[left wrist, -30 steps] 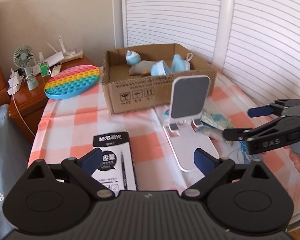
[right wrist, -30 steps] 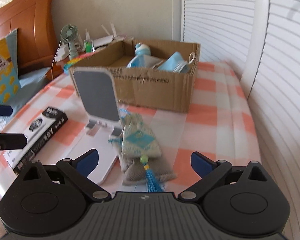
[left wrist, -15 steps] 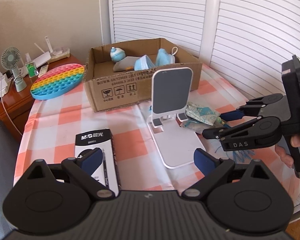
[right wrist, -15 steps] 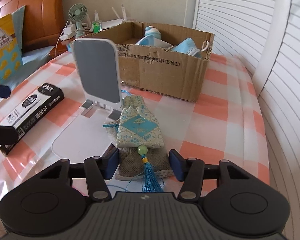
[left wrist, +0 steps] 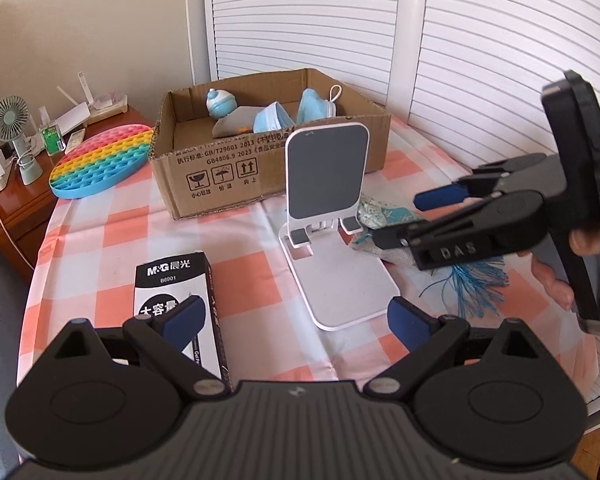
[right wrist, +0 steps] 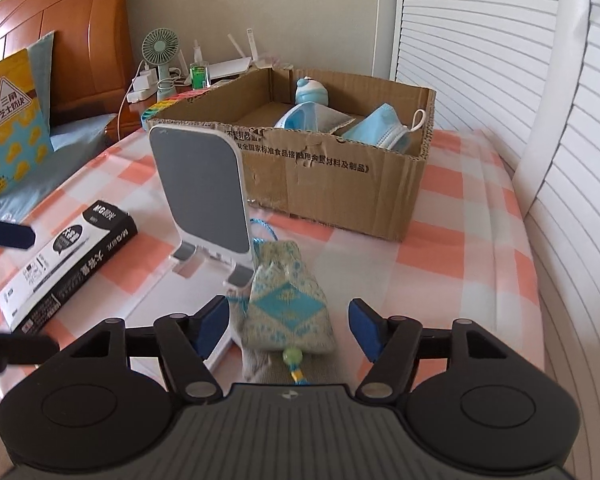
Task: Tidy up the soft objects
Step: 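Move the right tool to the floral sachet while the left tool approaches the grey pouch, then grasp the floral sachet with the right gripper while the left gripper grasps the grey pouch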
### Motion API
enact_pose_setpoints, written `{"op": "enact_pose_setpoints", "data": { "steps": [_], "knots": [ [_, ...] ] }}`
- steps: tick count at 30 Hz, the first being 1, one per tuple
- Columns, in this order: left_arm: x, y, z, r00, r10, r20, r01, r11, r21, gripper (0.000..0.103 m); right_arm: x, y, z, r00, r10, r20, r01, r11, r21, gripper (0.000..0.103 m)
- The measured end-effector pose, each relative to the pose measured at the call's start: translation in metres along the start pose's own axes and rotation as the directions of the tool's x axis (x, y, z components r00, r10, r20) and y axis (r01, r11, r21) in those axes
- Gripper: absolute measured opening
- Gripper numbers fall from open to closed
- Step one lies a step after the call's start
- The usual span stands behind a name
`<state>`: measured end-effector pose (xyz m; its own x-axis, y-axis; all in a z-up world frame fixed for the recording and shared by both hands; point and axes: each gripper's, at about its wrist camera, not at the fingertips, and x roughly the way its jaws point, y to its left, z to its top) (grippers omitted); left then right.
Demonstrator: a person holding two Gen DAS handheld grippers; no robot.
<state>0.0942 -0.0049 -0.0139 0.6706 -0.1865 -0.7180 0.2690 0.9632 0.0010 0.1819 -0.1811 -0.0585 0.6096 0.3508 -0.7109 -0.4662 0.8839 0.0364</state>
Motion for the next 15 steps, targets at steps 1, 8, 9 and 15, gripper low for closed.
{"op": "enact_pose_setpoints", "data": {
  "steps": [1, 8, 9, 15],
  "knots": [
    [0.001, -0.001, 0.000, 1.000, -0.003, -0.002, 0.003, 1.000, 0.002, 0.097, 0.002, 0.000, 0.001, 1.000, -0.001, 0.000, 0.001, 1.000, 0.000, 0.071],
    [0.004, -0.003, -0.001, 1.000, -0.019, -0.009, 0.019, 1.000, 0.010, 0.097, 0.008, 0.003, 0.002, 1.000, 0.002, -0.017, -0.002, 1.000, -0.006, 0.049],
    [0.005, -0.003, -0.001, 1.000, -0.023, -0.010, 0.023, 1.000, 0.011, 0.097, 0.007, 0.004, 0.001, 1.000, 0.000, -0.017, 0.000, 1.000, -0.016, 0.045],
    [0.008, -0.007, 0.001, 0.999, -0.032, -0.015, 0.032, 0.999, 0.038, 0.097, -0.006, 0.007, 0.001, 0.999, -0.033, -0.009, 0.032, 0.999, -0.041, 0.033]
  ]
}}
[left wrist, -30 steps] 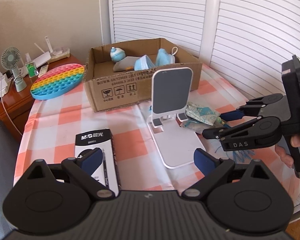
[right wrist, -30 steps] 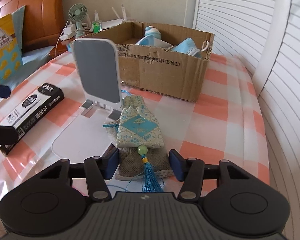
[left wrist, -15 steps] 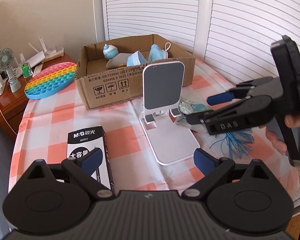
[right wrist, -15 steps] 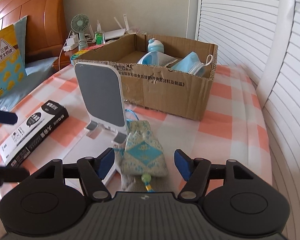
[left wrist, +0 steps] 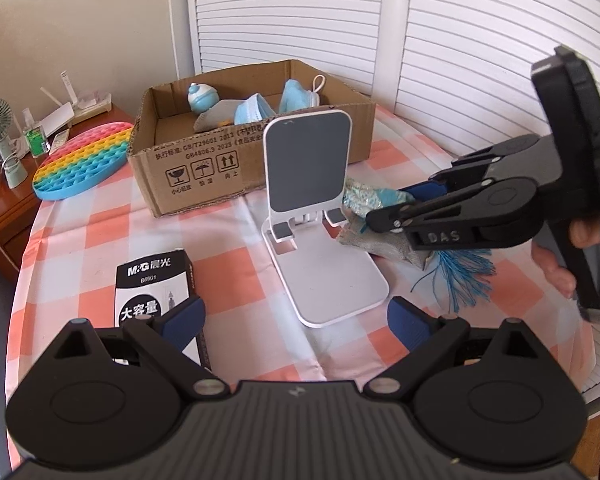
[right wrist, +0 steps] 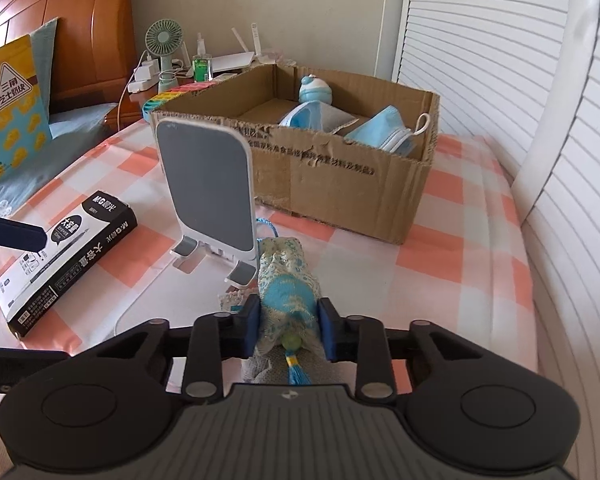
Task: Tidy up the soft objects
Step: 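Grasp the floral sachet with the right gripper while the left gripper grasps the grey pouch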
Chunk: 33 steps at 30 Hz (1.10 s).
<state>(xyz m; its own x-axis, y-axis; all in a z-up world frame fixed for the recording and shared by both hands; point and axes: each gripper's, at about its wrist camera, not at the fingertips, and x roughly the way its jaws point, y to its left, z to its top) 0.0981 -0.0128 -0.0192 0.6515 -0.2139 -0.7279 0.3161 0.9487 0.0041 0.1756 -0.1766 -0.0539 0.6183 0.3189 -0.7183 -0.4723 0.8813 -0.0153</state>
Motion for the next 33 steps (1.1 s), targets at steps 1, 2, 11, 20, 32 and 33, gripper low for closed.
{"op": "enact_pose_setpoints", "data": {
  "steps": [1, 2, 11, 20, 32, 33],
  "knots": [
    [0.000, -0.001, 0.001, 1.000, -0.002, 0.003, 0.002, 1.000, 0.009, 0.097, -0.003, -0.001, 0.000, 1.000, -0.006, 0.001, 0.006, 1.000, -0.002, 0.033],
    [0.000, -0.002, 0.002, 1.000, -0.006, 0.005, 0.006, 1.000, 0.018, 0.097, -0.007, -0.001, 0.000, 1.000, -0.007, 0.005, 0.007, 1.000, -0.005, 0.032],
    [0.011, -0.022, 0.012, 0.993, -0.115, 0.030, 0.110, 0.986, 0.128, 0.097, -0.040, -0.014, -0.005, 0.998, -0.041, 0.038, 0.041, 0.999, 0.004, 0.031],
    [0.036, -0.058, 0.028, 0.977, -0.211, 0.017, 0.200, 0.948, 0.246, 0.092, -0.072, -0.039, -0.017, 0.991, -0.122, 0.062, 0.120, 0.992, 0.028, 0.031],
    [0.083, -0.085, 0.040, 0.979, -0.198, -0.040, 0.201, 0.940, 0.274, 0.081, -0.079, -0.065, -0.025, 0.988, -0.124, 0.091, 0.116, 0.989, 0.090, 0.031],
    [0.086, -0.086, 0.040, 0.981, -0.189, -0.042, 0.193, 0.942, 0.276, 0.079, -0.078, -0.066, -0.025, 0.988, -0.121, 0.093, 0.112, 0.989, 0.093, 0.031]
  ]
}}
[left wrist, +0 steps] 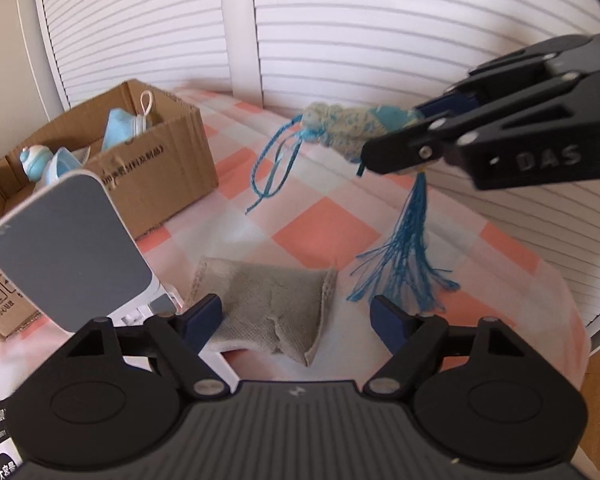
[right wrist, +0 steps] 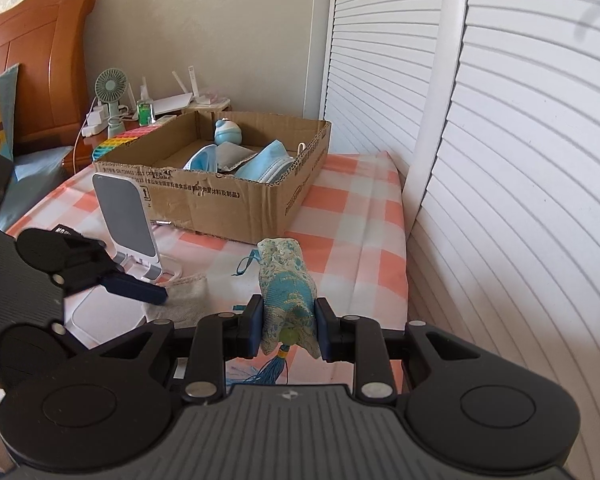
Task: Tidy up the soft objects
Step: 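Grasp the floral sachet with the right gripper while the left gripper grasps the grey pouch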
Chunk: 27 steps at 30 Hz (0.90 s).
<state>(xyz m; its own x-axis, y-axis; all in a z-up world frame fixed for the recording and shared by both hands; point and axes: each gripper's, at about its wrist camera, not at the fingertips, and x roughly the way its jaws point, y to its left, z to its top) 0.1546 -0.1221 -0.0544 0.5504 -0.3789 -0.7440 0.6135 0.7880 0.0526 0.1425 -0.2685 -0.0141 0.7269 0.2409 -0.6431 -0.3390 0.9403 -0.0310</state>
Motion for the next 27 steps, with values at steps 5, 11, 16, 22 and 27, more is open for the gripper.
{"op": "enact_pose_setpoints", "data": {
  "steps": [5, 11, 16, 22, 27],
  "knots": [
    [0.006, -0.001, 0.005, 1.000, 0.019, 0.019, -0.020, 1.000, 0.008, 0.059, 0.005, -0.006, -0.002, 1.000, 0.012, 0.007, -0.012, 1.000, 0.010, 0.031],
    [0.009, -0.003, 0.009, 0.999, 0.000, 0.035, -0.001, 1.000, 0.015, 0.049, 0.009, -0.010, -0.003, 1.000, 0.021, 0.005, -0.021, 1.000, 0.017, 0.031],
    [0.004, -0.012, 0.010, 0.999, -0.020, 0.042, 0.018, 0.999, 0.041, 0.057, 0.011, -0.013, -0.004, 1.000, 0.023, 0.002, -0.023, 0.999, 0.024, 0.031],
    [0.006, -0.012, 0.010, 0.996, 0.068, 0.058, -0.071, 0.996, 0.054, 0.081, 0.011, -0.014, -0.005, 1.000, 0.028, 0.003, -0.028, 0.999, 0.023, 0.031],
    [0.015, -0.008, 0.010, 0.999, 0.033, 0.018, -0.033, 0.999, 0.011, 0.080, 0.011, -0.013, -0.005, 0.999, 0.032, 0.003, -0.032, 0.999, 0.023, 0.031]
  ]
}}
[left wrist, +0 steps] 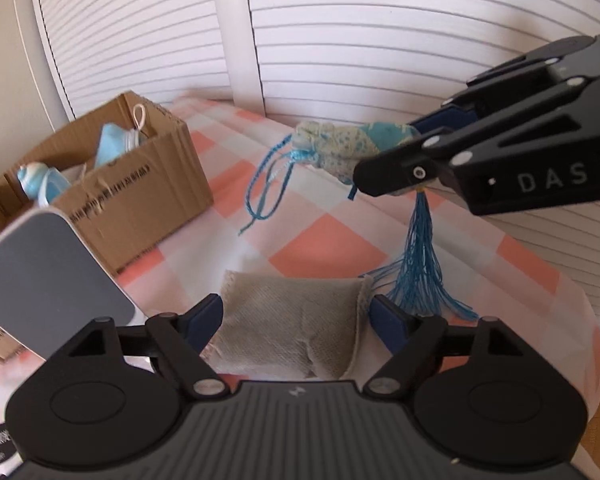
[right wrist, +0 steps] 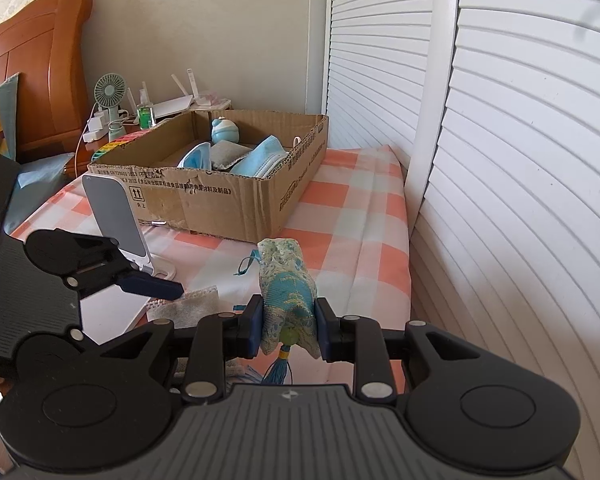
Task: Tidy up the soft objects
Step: 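Grasp the floral sachet with the right gripper while the left gripper grasps the grey pouch, then carry the floral sachet and grey pouch over the cardboard box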
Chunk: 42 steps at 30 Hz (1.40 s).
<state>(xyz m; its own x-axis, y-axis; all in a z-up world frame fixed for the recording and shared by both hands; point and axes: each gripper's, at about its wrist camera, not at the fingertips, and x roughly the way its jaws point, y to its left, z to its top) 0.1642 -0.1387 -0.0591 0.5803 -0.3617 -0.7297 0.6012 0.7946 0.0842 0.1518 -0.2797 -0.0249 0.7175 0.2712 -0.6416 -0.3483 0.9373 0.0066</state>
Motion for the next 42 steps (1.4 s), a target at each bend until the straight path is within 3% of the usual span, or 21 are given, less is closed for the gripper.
{"op": "enact_pose_setpoints", "data": {
  "steps": [5, 10, 16, 20, 24, 26, 28, 30, 36, 39, 42],
  "knots": [
    [0.001, 0.004, 0.000, 0.999, -0.038, -0.005, 0.037, 0.998, -0.041, 0.066, 0.000, 0.001, -0.001, 1.000, 0.005, -0.004, -0.005, 1.000, -0.006, 0.031],
    [-0.006, -0.002, 0.000, 0.999, -0.044, 0.008, 0.044, 0.999, -0.016, 0.041, -0.002, 0.005, 0.000, 1.000, 0.005, -0.007, -0.005, 1.000, -0.014, 0.031],
    [-0.018, 0.000, -0.002, 0.998, -0.062, 0.008, 0.062, 0.998, -0.025, 0.030, -0.006, 0.010, 0.002, 1.000, 0.001, -0.006, -0.002, 1.000, -0.022, 0.031],
    [-0.025, 0.003, -0.005, 0.997, -0.071, 0.003, 0.071, 0.997, -0.034, 0.028, -0.008, 0.015, 0.003, 1.000, -0.001, -0.008, 0.000, 1.000, -0.031, 0.031],
    [-0.028, 0.002, -0.009, 0.999, -0.054, 0.004, 0.054, 0.998, -0.023, 0.028, -0.009, 0.019, 0.003, 1.000, -0.004, -0.012, 0.004, 1.000, -0.031, 0.031],
    [-0.029, 0.001, -0.012, 0.999, -0.048, 0.009, 0.048, 0.999, -0.014, 0.036, -0.010, 0.021, 0.003, 1.000, -0.003, -0.014, 0.002, 1.000, -0.027, 0.031],
    [-0.032, -0.001, -0.014, 0.999, -0.028, 0.022, 0.028, 1.000, -0.006, 0.056, -0.011, 0.023, 0.002, 1.000, -0.001, -0.016, 0.001, 1.000, -0.030, 0.031],
    [-0.034, -0.002, -0.016, 0.999, -0.005, 0.033, 0.005, 1.000, -0.003, 0.064, -0.011, 0.024, 0.002, 1.000, -0.001, -0.017, 0.000, 0.999, -0.032, 0.031],
    [-0.025, -0.001, -0.018, 1.000, -0.008, 0.002, 0.008, 1.000, 0.002, 0.065, -0.013, 0.023, 0.003, 1.000, 0.002, -0.018, -0.003, 0.999, -0.036, 0.031],
    [-0.020, -0.001, -0.018, 1.000, -0.007, -0.007, 0.007, 1.000, -0.009, 0.077, -0.012, 0.021, 0.002, 1.000, 0.004, -0.018, -0.004, 0.999, -0.032, 0.031],
    [-0.014, -0.003, -0.018, 1.000, -0.017, -0.011, 0.017, 1.000, -0.006, 0.078, -0.011, 0.019, 0.001, 1.000, 0.003, -0.021, -0.004, 1.000, -0.028, 0.031]
  ]
}}
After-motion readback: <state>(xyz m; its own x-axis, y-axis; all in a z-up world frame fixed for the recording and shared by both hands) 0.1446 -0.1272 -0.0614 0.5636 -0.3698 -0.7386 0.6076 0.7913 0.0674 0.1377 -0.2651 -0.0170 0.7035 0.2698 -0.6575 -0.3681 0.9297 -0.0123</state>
